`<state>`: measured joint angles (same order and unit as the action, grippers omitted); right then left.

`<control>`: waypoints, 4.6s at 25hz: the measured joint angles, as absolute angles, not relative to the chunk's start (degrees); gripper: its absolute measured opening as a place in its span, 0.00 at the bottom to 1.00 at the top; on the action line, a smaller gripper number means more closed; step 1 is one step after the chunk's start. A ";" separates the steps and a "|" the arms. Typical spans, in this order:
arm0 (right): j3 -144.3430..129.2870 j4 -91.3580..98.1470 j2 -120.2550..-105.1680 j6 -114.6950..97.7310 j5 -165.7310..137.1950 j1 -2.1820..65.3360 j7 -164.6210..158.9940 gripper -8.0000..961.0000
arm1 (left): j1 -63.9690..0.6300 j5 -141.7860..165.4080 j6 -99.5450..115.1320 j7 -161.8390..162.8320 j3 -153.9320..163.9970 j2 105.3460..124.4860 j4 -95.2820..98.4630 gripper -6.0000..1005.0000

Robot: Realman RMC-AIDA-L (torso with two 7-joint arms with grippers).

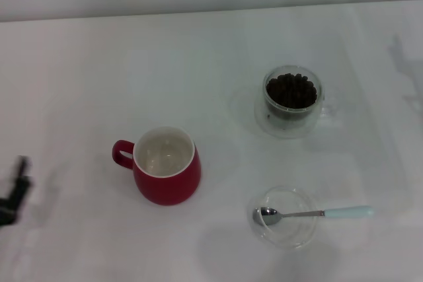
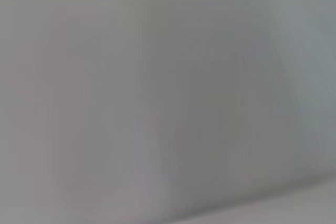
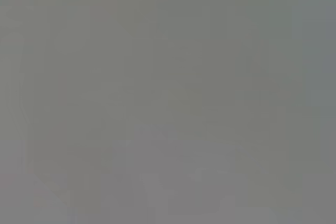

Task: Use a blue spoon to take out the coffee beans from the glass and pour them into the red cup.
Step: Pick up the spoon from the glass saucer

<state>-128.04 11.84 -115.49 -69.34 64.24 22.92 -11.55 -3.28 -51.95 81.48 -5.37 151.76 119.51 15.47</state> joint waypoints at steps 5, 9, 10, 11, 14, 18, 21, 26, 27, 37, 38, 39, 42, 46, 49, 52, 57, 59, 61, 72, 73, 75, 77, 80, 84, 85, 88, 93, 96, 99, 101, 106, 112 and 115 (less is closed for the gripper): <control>-130.64 8.31 -114.74 -69.06 62.11 21.46 -28.54 0.89 | -3.34 -63.67 82.73 -3.82 151.73 119.54 15.51 0.74; -132.40 2.36 -114.16 -70.87 53.57 19.44 -48.06 0.89 | -5.85 -72.06 82.08 2.05 151.73 119.50 15.45 0.74; -132.51 0.79 -113.81 -71.74 49.90 18.65 -53.55 0.89 | -6.73 -73.68 81.63 3.19 151.73 119.48 15.39 0.74; -132.51 -0.75 -113.27 -73.06 45.81 17.69 -58.98 0.89 | -7.58 -75.02 80.95 3.67 151.74 119.46 15.26 0.74; -132.53 -3.37 -111.67 -78.47 35.40 14.64 -71.63 0.89 | -10.16 -77.42 78.83 3.91 151.75 119.43 14.11 0.74; -132.57 -5.22 -111.71 -86.02 29.47 10.02 -76.23 0.89 | -13.58 -79.28 77.19 3.94 151.72 119.38 11.91 0.74; -132.62 -6.85 -113.31 -88.55 28.57 6.77 -76.39 0.89 | -15.21 -80.45 77.15 3.96 151.71 119.31 11.10 0.74; -133.68 -7.34 -114.34 -90.35 25.51 2.14 -76.25 0.89 | -18.59 -80.98 77.14 4.03 151.70 119.28 10.05 0.74; -133.82 -7.57 -114.34 -90.45 23.99 1.96 -76.24 0.89 | -19.04 -81.01 77.07 4.09 151.70 119.27 9.97 0.74; -133.93 -8.34 -114.02 -90.28 12.73 4.16 -76.47 0.89 | -21.46 -80.89 76.46 4.31 151.73 119.27 9.58 0.74; -133.92 -8.50 -113.86 -90.42 11.84 4.60 -76.59 0.89 | -21.40 -80.95 76.46 4.31 151.72 119.27 9.58 0.74; -133.99 -8.60 -113.77 -90.50 11.15 4.96 -76.75 0.89 | -21.32 -81.01 76.46 4.31 151.71 119.27 9.58 0.74; -135.01 -8.64 -113.63 -90.59 10.48 5.74 -77.22 0.89 | -21.22 -81.10 76.47 4.31 151.70 119.27 9.67 0.74; -135.91 -8.71 -113.52 -90.86 10.27 6.05 -77.52 0.89 | -21.20 -81.12 76.62 4.31 151.70 119.35 9.83 0.74; -136.13 -8.80 -113.44 -91.80 10.04 5.97 -77.57 0.89 | -21.20 -81.12 76.70 4.31 151.70 119.36 9.89 0.74; -136.29 -8.83 -113.32 -93.34 9.91 5.81 -77.59 0.89 | -21.21 -81.05 76.72 4.31 151.70 119.36 9.91 0.74; -136.30 -8.89 -113.28 -93.92 9.35 5.92 -77.61 0.89 | -21.24 -80.94 76.73 4.31 151.77 119.36 9.96 0.74; -136.50 -8.89 -113.28 -93.98 8.75 6.22 -77.61 0.89 | -21.25 -80.85 76.72 4.31 151.79 119.36 10.02 0.74; -137.20 -8.88 -113.24 -94.02 8.62 6.48 -77.79 0.89 | -21.26 -80.80 76.72 4.31 151.79 119.36 10.03 0.74; -142.60 -8.87 -112.96 -93.28 8.61 8.74 -81.32 0.71 | -21.19 -80.77 76.57 4.31 152.09 119.36 10.02 0.74; -142.61 -8.88 -112.93 -93.31 8.61 8.80 -81.34 0.71 | -21.16 -80.77 76.53 4.31 152.09 119.36 10.02 0.74; -142.60 -8.88 -112.92 -93.39 8.61 8.84 -81.34 0.71 | -21.05 -80.78 76.50 4.31 152.08 119.36 10.02 0.74; -142.64 -8.88 -112.84 -93.57 8.61 8.87 -81.34 0.71 | -20.96 -80.83 76.49 4.31 152.07 119.36 10.02 0.74; -142.61 -8.88 -112.83 -93.64 8.61 8.88 -81.50 0.71 | -20.92 -80.93 76.47 4.31 152.06 119.36 10.02 0.74; -142.70 -8.88 -112.69 -93.71 8.58 8.86 -81.85 0.69 | -20.91 -80.84 76.56 4.31 152.05 119.36 10.02 0.74; -142.71 -8.88 -112.66 -93.76 8.57 8.84 -81.90 0.68 | -20.91 -80.82 76.58 4.31 152.05 119.36 10.02 0.74; -142.74 -8.92 -112.66 -93.95 8.18 8.83 -81.91 0.63 | -20.87 -80.80 76.67 4.31 152.05 119.36 9.97 0.74; -142.85 -8.97 -112.61 -94.05 6.89 9.09 -81.91 0.54 | -20.83 -80.81 76.65 4.30 152.02 119.36 10.00 0.74; -142.80 -8.97 -112.59 -94.05 6.80 9.21 -81.91 0.52 | -20.83 -80.80 76.64 4.31 152.04 119.36 10.02 0.74; -142.68 -8.97 -112.56 -94.05 6.84 9.30 -81.91 0.52 | -20.83 -80.81 76.64 4.31 152.05 119.36 10.02 0.74; -142.59 -8.97 -112.51 -94.05 6.93 9.45 -81.91 0.52 | -20.83 -80.81 76.64 4.31 152.05 119.36 10.02 0.74; -142.69 -8.97 -112.49 -94.05 6.82 9.92 -81.91 0.50 | -20.83 -80.80 76.62 4.31 152.06 119.42 10.02 0.74; -142.81 -8.96 -112.38 -94.04 6.67 9.92 -82.02 0.49 | -20.74 -80.77 76.58 4.31 152.05 119.44 10.02 0.74; -142.82 -8.97 -112.38 -94.04 6.67 9.88 -82.07 0.48 | -20.66 -80.77 76.60 4.30 152.05 119.45 10.05 0.74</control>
